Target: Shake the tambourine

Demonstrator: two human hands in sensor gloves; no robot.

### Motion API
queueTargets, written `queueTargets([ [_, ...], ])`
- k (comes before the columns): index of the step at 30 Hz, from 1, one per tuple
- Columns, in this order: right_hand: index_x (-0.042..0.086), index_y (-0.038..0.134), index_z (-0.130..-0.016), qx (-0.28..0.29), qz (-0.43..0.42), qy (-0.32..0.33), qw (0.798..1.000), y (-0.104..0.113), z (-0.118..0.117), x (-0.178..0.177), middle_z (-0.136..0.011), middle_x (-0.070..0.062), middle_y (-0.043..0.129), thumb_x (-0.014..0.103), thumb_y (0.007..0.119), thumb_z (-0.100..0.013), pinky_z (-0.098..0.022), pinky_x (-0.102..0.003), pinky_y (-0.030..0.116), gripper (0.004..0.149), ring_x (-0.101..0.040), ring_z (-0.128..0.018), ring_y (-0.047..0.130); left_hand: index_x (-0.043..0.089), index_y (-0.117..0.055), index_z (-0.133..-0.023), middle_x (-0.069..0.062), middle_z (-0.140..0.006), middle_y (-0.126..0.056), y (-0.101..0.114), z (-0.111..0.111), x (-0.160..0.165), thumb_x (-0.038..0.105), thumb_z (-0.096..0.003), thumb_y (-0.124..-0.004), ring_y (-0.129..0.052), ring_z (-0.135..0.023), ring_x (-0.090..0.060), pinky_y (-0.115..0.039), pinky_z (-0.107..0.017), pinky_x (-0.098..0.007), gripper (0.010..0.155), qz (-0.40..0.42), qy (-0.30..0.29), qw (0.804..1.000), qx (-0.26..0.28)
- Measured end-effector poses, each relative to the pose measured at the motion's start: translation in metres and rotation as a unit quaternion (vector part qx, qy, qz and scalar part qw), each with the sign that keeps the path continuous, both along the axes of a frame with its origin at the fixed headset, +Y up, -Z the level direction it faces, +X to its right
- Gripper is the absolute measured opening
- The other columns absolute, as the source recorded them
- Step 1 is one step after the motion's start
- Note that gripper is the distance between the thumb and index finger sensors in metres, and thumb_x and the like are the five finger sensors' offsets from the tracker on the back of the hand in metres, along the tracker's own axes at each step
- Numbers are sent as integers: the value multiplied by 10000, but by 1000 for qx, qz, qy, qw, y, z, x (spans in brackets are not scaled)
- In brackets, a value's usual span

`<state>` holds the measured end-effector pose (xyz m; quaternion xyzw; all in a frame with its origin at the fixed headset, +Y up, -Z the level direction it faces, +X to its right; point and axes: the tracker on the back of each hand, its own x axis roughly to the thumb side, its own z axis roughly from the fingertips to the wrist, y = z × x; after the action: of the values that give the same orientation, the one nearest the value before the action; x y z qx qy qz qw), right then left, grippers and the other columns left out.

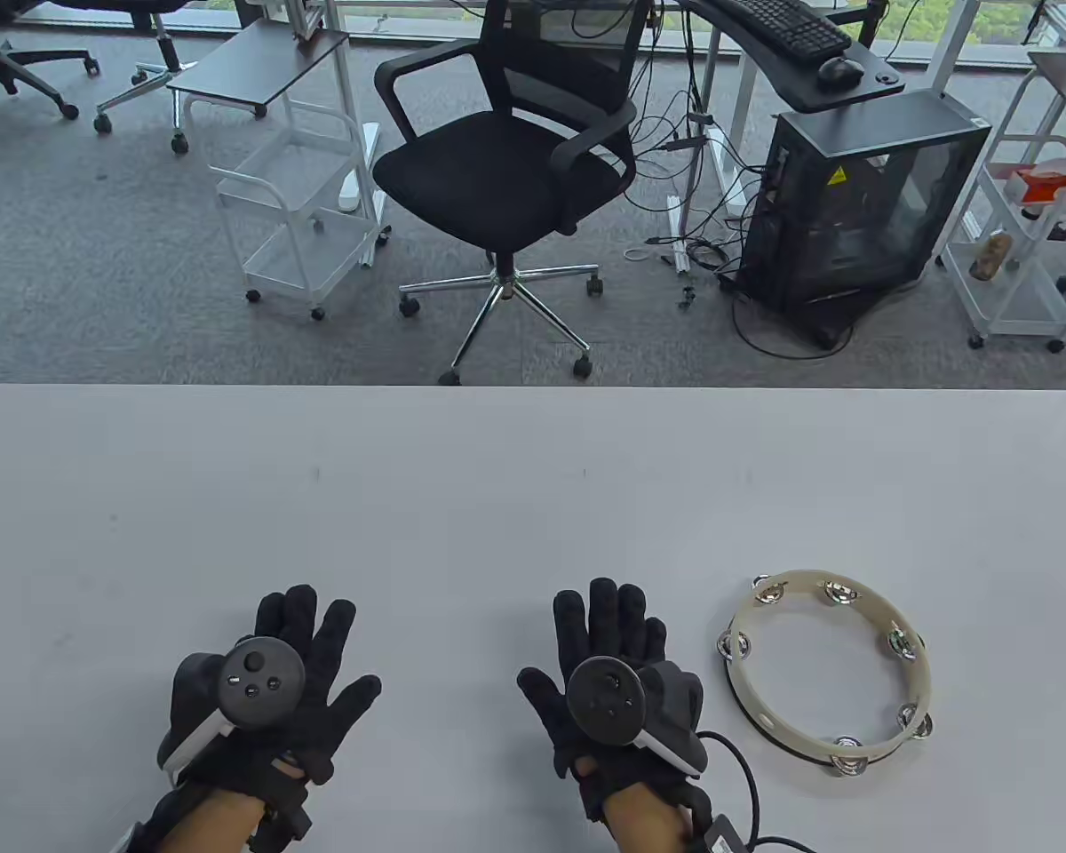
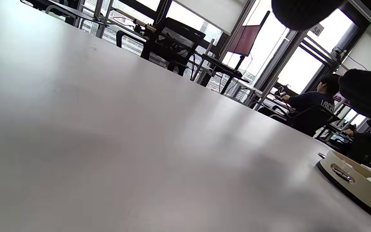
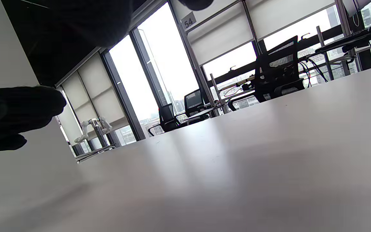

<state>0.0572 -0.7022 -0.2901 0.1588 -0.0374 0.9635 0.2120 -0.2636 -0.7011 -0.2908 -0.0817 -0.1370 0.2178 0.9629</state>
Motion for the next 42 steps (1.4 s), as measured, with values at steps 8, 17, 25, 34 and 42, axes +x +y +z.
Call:
queueTargets([
  [8,-25,182,-1059,-37,26,-102,994,0,-9,23,-1073,-365,168,577,623,-538,-591,-763,261,910,-661,-942,183,218,-245,-1150,-257,-1179,-56,0,-1,-1,680,-538,-621,-57,-1043,-579,-260,-640,-778,854,5,4,1000,-6],
  [17,-91,122,-1023,-245,89,-377,889,-42,-23,122,-1060,-383,224,502,646,-571,-584,-763,232,912,-680,-933,229,218,-260,-1153,-259,-1183,-68,-10,-5,-1,679,-542,-617,-69,-1044,-582,-264,-638,-777,845,1,-2,999,-51],
  [25,-53,570,-975,-275,147,-374,873,-59,-31,131,-915,-270,696,189,728,-513,-599,-749,450,545,-546,-821,723,226,-286,-1157,-259,-1187,-80,-15,-8,-2,677,-543,-616,-77,-1046,-583,-267,-638,-777,830,-1,-9,997,-77],
  [34,-43,653,-927,-142,82,-333,929,-24,-28,114,-835,-233,794,226,746,-491,-571,-708,564,521,-463,-706,851,230,-308,-1157,-256,-1193,-101,-12,-8,-3,677,-542,-616,-91,-1052,-582,-270,-638,-777,821,32,-18,997,-62],
  [42,-53,634,-908,64,-253,-178,949,29,3,74,-809,-215,798,262,718,-490,-541,-693,614,530,-423,-644,884,213,-257,-1150,-263,-1196,-132,-3,-3,0,688,-547,-603,-151,-1060,-592,-326,-639,-774,842,248,-31,968,-11],
])
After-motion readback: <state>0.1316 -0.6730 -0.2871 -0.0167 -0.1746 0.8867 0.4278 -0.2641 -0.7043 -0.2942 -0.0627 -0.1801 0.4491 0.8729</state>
